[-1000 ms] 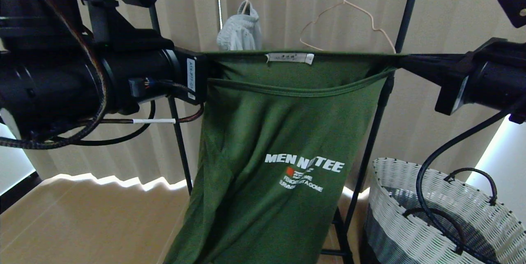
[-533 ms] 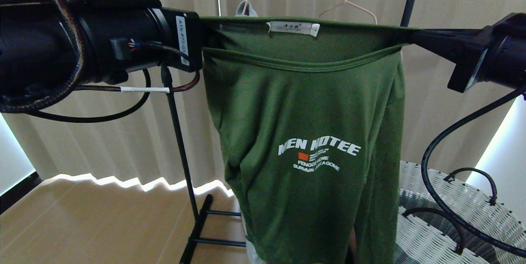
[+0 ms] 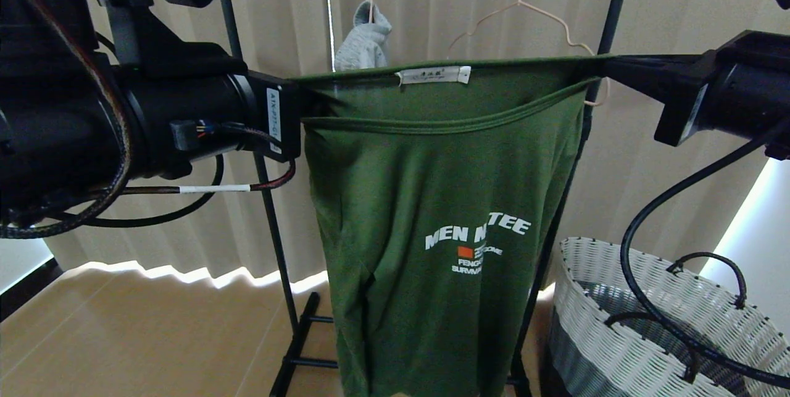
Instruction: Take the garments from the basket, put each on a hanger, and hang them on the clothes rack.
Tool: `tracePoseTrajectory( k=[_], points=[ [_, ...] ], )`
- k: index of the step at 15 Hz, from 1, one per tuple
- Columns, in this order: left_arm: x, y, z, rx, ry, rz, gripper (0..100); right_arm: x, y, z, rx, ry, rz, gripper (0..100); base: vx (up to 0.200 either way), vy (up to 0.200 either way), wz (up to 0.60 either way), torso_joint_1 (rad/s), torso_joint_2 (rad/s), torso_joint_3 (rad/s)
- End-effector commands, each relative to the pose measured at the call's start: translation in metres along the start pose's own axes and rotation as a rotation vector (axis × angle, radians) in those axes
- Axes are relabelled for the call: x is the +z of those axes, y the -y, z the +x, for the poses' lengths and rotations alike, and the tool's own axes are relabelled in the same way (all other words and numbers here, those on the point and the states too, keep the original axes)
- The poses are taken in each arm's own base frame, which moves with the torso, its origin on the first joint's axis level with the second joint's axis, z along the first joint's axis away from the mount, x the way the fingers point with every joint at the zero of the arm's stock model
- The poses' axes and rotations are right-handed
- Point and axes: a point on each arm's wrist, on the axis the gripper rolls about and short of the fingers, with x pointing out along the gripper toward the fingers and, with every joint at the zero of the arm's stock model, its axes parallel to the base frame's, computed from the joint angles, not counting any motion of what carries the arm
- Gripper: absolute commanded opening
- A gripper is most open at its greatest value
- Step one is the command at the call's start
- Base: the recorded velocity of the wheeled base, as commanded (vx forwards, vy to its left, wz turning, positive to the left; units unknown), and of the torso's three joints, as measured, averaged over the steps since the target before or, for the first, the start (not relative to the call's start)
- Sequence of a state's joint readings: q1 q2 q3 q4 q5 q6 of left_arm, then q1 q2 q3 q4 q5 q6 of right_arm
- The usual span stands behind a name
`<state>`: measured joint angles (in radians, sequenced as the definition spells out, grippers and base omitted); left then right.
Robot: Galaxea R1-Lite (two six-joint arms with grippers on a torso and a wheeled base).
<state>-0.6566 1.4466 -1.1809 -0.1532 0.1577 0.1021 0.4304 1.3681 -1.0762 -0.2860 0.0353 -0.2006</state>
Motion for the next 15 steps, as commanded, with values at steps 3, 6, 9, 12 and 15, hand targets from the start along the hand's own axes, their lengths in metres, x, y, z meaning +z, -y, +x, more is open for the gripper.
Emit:
tracePoseTrajectory(
  k=[3, 6, 9, 12, 15],
  points=[
    [-0.011, 0.001, -0.001, -0.002, -0.034, 0.003, 0, -0.004, -0.001, 0.004, 0.004, -0.015, 0.002, 0, 0.0, 0.0, 0.0, 0.0, 0.0, 0.0],
    [-0.014, 0.001, -0.002, -0.004, -0.042, 0.004, 0, -0.009, -0.002, 0.001, 0.008, -0.03, 0.001, 0, 0.0, 0.0, 0.0, 0.0, 0.0, 0.0],
    [-0.014, 0.001, -0.002, -0.004, -0.042, 0.006, 0, -0.009, -0.004, -0.007, 0.014, -0.026, 0.002, 0, 0.0, 0.0, 0.0, 0.0, 0.0, 0.0],
    [-0.016, 0.002, 0.004, -0.011, -0.05, 0.006, 0, -0.011, -0.005, -0.024, 0.013, -0.015, 0.0, 0, 0.0, 0.0, 0.0, 0.0, 0.0, 0.0],
    [-0.009, 0.008, 0.024, -0.016, -0.025, 0.003, 0, -0.009, -0.005, -0.041, 0.008, 0.009, -0.002, 0, 0.0, 0.0, 0.0, 0.0, 0.0, 0.0]
  ],
)
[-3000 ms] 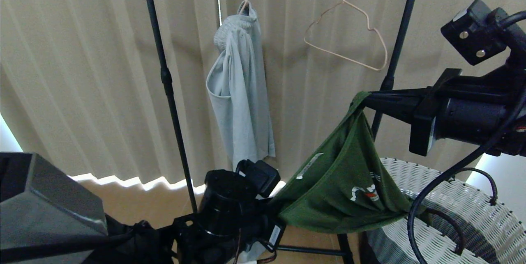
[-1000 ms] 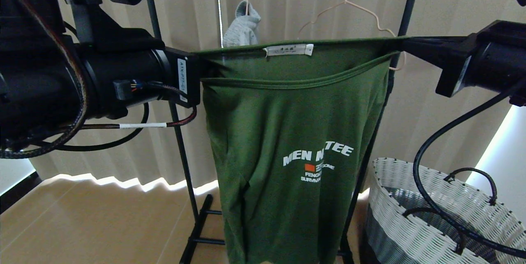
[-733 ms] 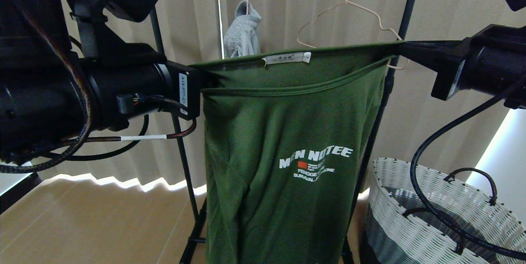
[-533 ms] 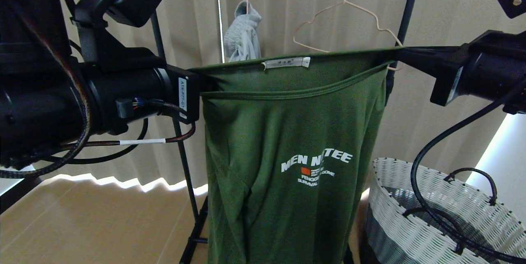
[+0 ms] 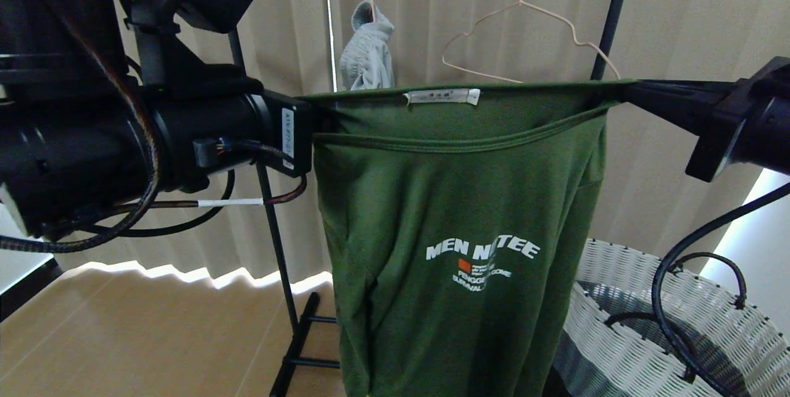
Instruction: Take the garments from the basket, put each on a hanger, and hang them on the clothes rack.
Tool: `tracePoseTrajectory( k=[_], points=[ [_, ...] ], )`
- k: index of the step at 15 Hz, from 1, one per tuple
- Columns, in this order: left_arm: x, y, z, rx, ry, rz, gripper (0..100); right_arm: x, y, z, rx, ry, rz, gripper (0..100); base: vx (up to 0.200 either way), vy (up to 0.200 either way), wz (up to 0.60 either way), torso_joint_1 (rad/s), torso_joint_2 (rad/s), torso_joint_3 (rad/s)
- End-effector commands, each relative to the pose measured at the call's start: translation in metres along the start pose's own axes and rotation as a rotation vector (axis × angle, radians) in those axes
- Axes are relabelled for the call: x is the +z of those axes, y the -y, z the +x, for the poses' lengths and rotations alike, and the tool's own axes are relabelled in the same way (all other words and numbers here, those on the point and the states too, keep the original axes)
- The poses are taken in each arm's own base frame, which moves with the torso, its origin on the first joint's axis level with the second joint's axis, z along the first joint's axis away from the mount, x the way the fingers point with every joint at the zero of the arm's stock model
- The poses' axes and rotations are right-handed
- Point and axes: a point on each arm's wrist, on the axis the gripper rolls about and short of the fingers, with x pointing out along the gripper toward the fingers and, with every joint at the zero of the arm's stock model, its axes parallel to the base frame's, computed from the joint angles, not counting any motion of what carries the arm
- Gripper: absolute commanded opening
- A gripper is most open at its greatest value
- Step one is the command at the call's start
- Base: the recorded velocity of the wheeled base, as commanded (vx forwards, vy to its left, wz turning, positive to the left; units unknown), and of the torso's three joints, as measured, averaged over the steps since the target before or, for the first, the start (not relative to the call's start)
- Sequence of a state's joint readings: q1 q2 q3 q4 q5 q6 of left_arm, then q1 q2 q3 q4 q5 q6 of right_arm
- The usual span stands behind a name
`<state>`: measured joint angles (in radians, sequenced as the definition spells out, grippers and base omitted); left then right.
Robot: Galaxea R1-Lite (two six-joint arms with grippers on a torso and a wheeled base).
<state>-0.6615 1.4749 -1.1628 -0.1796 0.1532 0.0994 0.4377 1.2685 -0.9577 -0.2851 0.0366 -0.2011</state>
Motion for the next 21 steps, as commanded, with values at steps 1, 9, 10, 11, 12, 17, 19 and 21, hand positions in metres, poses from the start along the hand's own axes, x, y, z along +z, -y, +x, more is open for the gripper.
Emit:
tracePoseTrajectory(
  k=[1, 9, 10, 11, 12, 17, 19, 21],
  points=[
    [0.002, 0.006, 0.025, -0.004, 0.001, 0.001, 0, 0.003, 0.0, -0.019, -0.002, 0.034, -0.003, 0, 0.0, 0.0, 0.0, 0.0, 0.0, 0.0],
    [0.004, 0.013, 0.086, 0.005, -0.006, -0.077, 0, 0.002, -0.009, -0.04, 0.043, 0.057, -0.003, 0, 0.0, 0.0, 0.0, 0.0, 0.0, 0.0],
    [0.0, 0.014, 0.09, 0.006, -0.016, -0.089, 0, 0.002, -0.011, -0.041, 0.056, 0.056, -0.003, 0, 0.0, 0.0, 0.0, 0.0, 0.0, 0.0],
    [-0.002, 0.015, 0.095, 0.004, -0.019, -0.098, 0, 0.0, -0.014, -0.041, 0.069, 0.051, -0.003, 0, 0.0, 0.0, 0.0, 0.0, 0.0, 0.0],
    [-0.004, 0.016, 0.098, 0.006, -0.018, -0.099, 0, -0.002, -0.015, -0.041, 0.073, 0.047, -0.003, 0, 0.0, 0.0, 0.0, 0.0, 0.0, 0.0],
    [-0.004, 0.015, 0.094, 0.012, -0.017, -0.101, 0, -0.004, -0.015, -0.036, 0.074, 0.037, -0.003, 0, 0.0, 0.0, 0.0, 0.0, 0.0, 0.0],
    [-0.001, 0.013, 0.083, 0.017, -0.009, -0.102, 0, -0.007, -0.012, -0.03, 0.055, 0.019, -0.001, 0, 0.0, 0.0, 0.0, 0.0, 0.0, 0.0],
    [-0.001, 0.01, 0.061, 0.014, -0.009, -0.098, 0, -0.007, -0.01, -0.016, 0.044, 0.007, -0.001, 0, 0.0, 0.0, 0.0, 0.0, 0.0, 0.0]
  ],
)
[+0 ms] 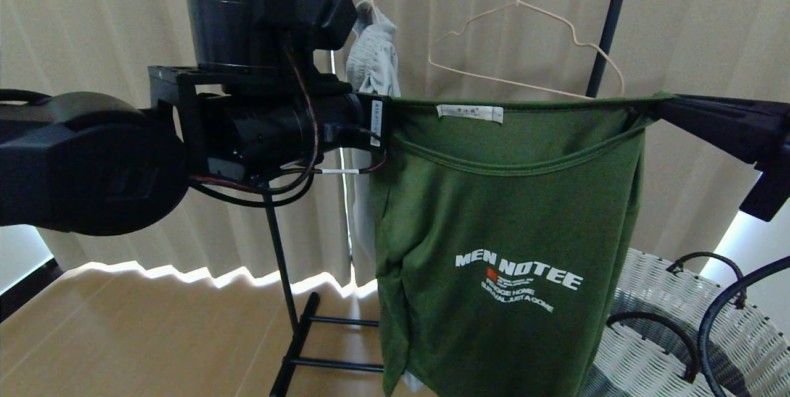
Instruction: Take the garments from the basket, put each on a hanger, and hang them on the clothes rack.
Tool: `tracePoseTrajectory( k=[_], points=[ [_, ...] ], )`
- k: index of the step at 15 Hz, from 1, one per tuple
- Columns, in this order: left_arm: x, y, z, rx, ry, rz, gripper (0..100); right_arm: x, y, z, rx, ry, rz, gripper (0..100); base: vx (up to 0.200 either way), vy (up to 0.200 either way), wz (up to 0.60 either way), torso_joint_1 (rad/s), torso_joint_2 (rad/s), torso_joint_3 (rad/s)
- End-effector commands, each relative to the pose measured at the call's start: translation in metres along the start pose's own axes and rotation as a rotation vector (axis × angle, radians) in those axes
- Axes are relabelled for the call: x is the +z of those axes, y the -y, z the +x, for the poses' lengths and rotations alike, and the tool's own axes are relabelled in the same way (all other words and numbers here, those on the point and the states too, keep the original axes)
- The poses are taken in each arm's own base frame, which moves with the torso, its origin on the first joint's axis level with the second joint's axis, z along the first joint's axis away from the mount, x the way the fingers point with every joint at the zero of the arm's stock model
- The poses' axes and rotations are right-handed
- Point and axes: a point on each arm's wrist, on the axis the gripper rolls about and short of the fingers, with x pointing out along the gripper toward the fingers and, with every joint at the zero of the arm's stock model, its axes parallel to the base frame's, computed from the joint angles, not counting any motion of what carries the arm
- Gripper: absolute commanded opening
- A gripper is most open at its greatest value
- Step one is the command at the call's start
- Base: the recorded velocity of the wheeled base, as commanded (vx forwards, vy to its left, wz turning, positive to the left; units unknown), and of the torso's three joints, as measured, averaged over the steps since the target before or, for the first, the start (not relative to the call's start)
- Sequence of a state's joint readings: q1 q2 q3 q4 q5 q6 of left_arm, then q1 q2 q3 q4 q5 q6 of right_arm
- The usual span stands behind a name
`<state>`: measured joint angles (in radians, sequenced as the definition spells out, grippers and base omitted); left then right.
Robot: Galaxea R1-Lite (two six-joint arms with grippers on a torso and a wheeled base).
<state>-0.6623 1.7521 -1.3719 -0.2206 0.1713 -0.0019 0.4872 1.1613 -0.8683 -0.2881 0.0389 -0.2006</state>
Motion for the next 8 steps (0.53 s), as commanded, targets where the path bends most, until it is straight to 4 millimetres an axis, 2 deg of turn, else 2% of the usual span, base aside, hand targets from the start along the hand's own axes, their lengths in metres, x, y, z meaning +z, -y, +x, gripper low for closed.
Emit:
tracePoseTrajectory(
  k=[1, 2, 4, 6, 8],
  points=[
    [0.007, -0.004, -0.029, -0.004, 0.026, -0.001, 0, -0.002, 0.002, 0.018, -0.007, -0.02, 0.001, 0, 0.0, 0.0, 0.0, 0.0, 0.0, 0.0],
    [0.01, -0.005, -0.037, -0.006, 0.036, -0.002, 0, -0.001, 0.004, 0.025, -0.016, -0.015, 0.0, 0, 0.0, 0.0, 0.0, 0.0, 0.0, 0.0],
    [0.019, -0.009, -0.066, -0.014, 0.078, 0.011, 0, 0.001, 0.013, 0.048, -0.046, -0.014, 0.002, 0, 0.0, 0.0, 0.0, 0.0, 0.0, 0.0],
    [0.018, -0.009, -0.089, -0.03, 0.092, 0.063, 0, 0.0, 0.017, 0.073, -0.055, -0.006, 0.003, 0, 0.0, 0.0, 0.0, 0.0, 0.0, 0.0],
    [0.017, -0.005, -0.103, -0.056, 0.102, 0.089, 0, 0.0, 0.019, 0.088, -0.058, 0.01, 0.002, 0, 0.0, 0.0, 0.0, 0.0, 0.0, 0.0]
  ],
)
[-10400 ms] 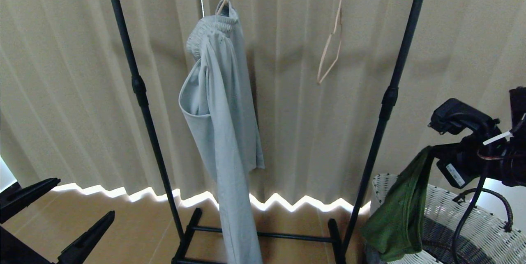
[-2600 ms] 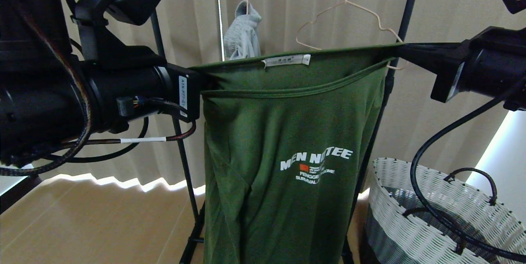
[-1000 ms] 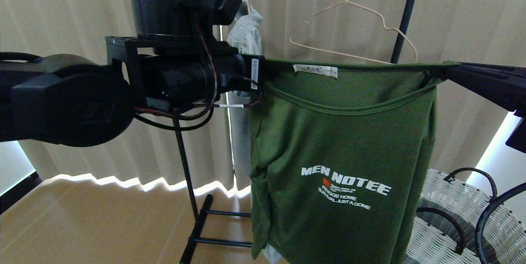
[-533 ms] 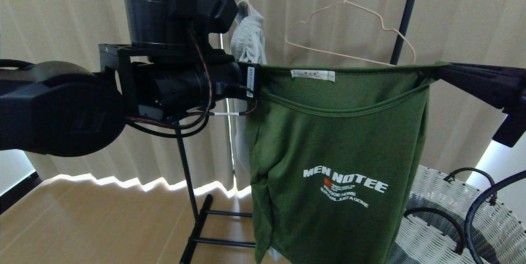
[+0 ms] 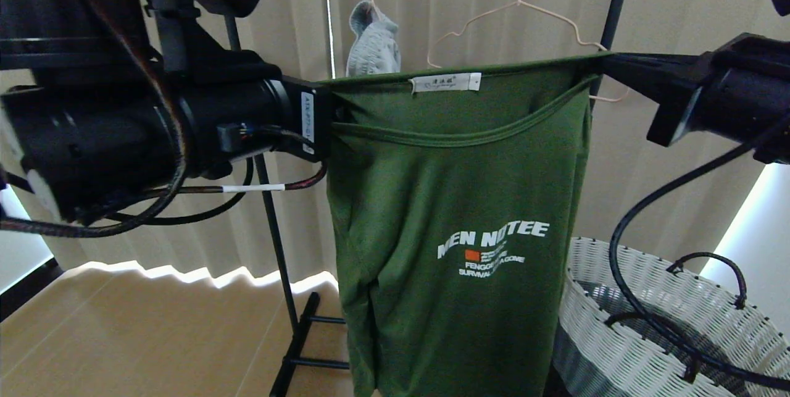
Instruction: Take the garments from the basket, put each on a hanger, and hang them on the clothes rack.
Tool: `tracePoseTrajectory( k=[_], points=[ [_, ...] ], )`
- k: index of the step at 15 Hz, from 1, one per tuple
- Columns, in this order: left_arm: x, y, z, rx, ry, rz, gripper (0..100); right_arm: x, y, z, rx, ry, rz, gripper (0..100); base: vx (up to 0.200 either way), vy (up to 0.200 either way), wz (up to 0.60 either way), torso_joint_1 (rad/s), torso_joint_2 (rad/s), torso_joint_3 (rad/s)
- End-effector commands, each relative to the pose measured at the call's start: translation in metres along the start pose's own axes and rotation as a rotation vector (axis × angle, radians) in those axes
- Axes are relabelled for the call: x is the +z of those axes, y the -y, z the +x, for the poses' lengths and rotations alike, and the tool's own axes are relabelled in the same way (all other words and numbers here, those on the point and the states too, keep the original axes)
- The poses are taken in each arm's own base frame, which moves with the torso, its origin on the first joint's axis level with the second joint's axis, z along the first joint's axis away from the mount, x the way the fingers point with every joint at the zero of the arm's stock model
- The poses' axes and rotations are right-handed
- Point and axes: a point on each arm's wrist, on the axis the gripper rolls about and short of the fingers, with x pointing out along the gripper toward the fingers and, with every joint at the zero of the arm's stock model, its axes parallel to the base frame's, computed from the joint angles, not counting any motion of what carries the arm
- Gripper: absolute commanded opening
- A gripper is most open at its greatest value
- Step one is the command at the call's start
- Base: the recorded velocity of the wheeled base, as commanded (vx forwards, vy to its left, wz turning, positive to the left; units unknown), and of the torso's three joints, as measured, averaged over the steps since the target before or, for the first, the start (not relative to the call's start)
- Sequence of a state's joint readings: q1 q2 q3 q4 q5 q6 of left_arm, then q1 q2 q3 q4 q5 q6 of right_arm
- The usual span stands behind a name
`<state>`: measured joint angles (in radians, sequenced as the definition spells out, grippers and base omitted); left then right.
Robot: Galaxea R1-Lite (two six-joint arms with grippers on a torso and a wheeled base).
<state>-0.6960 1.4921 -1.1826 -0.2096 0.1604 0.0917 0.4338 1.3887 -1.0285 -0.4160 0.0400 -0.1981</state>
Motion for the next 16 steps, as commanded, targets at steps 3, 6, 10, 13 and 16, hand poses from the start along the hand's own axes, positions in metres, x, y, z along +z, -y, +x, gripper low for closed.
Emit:
tracePoseTrajectory(
  k=[3, 6, 10, 13, 16],
  points=[
    [-0.003, 0.018, -0.041, -0.105, 0.032, 0.044, 0, -0.013, 0.0, 0.046, 0.004, -0.033, 0.004, 0, 0.0, 0.0, 0.0, 0.0, 0.0, 0.0],
    [-0.002, 0.027, -0.055, -0.158, 0.053, 0.073, 0, -0.014, 0.001, 0.059, 0.001, -0.033, 0.058, 0, 0.0, 0.0, 0.0, 0.0, 0.0, 0.0],
    [-0.004, 0.028, -0.056, -0.16, 0.047, 0.09, 0, -0.016, 0.0, 0.062, 0.001, -0.039, 0.06, 0, 0.0, 0.0, 0.0, 0.0, 0.0, 0.0],
    [0.001, 0.027, -0.051, -0.149, 0.062, 0.092, 0, -0.014, 0.001, 0.056, -0.006, -0.034, 0.06, 0, 0.0, 0.0, 0.0, 0.0, 0.0, 0.0],
    [0.023, 0.01, -0.033, -0.058, 0.112, 0.099, 0, 0.001, 0.003, 0.029, -0.023, 0.009, 0.056, 0, 0.0, 0.0, 0.0, 0.0, 0.0, 0.0]
  ],
)
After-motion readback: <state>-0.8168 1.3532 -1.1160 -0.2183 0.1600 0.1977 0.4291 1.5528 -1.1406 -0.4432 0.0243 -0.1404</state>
